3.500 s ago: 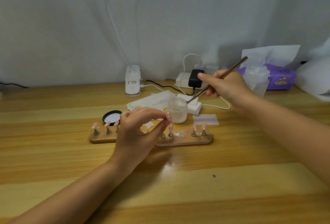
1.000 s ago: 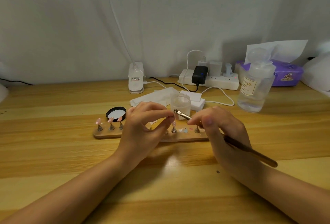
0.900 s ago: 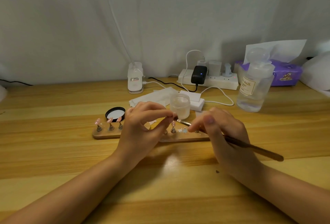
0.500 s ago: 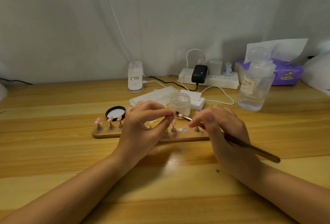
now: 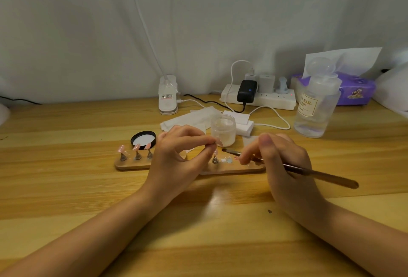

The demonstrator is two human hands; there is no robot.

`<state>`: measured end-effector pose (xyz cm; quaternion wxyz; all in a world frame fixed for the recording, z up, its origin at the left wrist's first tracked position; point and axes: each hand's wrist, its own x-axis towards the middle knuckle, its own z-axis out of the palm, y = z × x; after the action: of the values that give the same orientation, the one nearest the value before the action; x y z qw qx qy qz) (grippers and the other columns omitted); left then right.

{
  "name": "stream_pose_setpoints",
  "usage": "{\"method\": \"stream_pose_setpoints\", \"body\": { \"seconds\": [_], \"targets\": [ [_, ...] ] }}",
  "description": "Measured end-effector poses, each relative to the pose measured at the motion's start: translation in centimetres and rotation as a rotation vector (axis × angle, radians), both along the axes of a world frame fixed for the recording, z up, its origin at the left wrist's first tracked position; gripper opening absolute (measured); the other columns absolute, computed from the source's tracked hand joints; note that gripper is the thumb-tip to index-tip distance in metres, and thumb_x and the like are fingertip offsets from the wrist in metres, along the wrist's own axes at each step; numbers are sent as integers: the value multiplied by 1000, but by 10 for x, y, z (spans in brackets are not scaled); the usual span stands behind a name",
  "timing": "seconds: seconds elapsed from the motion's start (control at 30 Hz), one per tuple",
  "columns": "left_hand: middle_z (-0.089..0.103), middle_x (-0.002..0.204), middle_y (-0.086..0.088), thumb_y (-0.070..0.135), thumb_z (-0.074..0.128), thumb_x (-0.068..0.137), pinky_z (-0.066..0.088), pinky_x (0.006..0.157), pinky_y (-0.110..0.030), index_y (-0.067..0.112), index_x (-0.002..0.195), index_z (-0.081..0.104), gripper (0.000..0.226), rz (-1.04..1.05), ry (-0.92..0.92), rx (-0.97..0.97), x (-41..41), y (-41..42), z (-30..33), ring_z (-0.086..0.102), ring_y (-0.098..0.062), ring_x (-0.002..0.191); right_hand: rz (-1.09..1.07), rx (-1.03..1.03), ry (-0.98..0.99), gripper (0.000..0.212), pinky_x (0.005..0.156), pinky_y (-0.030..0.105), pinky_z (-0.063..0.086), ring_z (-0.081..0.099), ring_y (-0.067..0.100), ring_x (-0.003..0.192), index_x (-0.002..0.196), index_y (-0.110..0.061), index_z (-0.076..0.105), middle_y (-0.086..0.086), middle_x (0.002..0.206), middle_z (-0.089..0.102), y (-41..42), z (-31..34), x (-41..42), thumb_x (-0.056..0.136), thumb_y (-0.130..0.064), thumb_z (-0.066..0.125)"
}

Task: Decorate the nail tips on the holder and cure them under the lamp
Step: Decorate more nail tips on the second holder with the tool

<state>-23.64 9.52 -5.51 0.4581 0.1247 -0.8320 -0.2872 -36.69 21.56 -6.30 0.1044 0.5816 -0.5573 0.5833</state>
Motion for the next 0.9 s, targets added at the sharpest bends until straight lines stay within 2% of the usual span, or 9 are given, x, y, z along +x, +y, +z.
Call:
{"method": "stream_pose_setpoints", "body": {
  "seconds": [0.07,0.2,0.37,0.47,0.6,0.7,0.8,0.9],
  "targets": [
    [66,81,6,20,68,74,42,74,-58,26,90,69,17,1,5,2,0,0,1,60,-17,82,-6,-19,31,39,71,35,44,55,-5,74,72,-24,59,-19,71,58,0,2,1,96,-30,29],
    [66,81,7,20,67,74,42,74,-58,27,90,68,18,-1,5,-1,0,1,1,60,-17,81,-17,3,141,39,78,24,39,53,-10,82,83,-26,58,-29,85,51,-4,4,3,98,-40,25],
    [67,83,6,22,67,74,42,77,-57,23,89,70,16,1,-7,35,0,0,1,60,-15,84,3,-26,9,37,70,30,43,56,-4,71,70,-31,57,-17,66,58,0,0,-1,96,-31,31],
    [66,82,6,22,67,74,42,77,-58,25,90,69,17,-2,-8,34,0,1,1,60,-15,83,1,-40,26,36,70,31,44,56,-4,74,74,-29,58,-21,73,58,-1,2,0,97,-31,30],
    [65,82,10,26,68,74,42,76,-58,29,90,67,17,-12,-2,33,0,1,2,58,-10,82,1,7,115,37,76,24,41,55,-7,81,85,-25,60,-26,81,55,-5,3,2,97,-41,29],
    [66,82,9,21,68,73,42,76,-58,28,89,67,17,-5,8,43,0,1,2,60,-14,82,-5,6,78,40,75,27,42,56,-6,77,78,-24,62,-25,77,57,-3,1,0,96,-41,30],
    [66,83,7,21,67,74,42,77,-58,26,89,69,16,-11,2,50,0,1,2,60,-17,83,-18,-5,-9,40,69,28,43,57,-2,71,67,-24,61,-14,66,60,0,0,-1,95,-33,34],
    [67,83,6,21,67,73,42,78,-58,25,90,69,17,-13,0,62,0,1,2,60,-17,84,-19,-26,6,36,69,33,45,57,-1,71,71,-28,58,-15,67,59,-1,2,0,96,-31,32]
  ]
}}
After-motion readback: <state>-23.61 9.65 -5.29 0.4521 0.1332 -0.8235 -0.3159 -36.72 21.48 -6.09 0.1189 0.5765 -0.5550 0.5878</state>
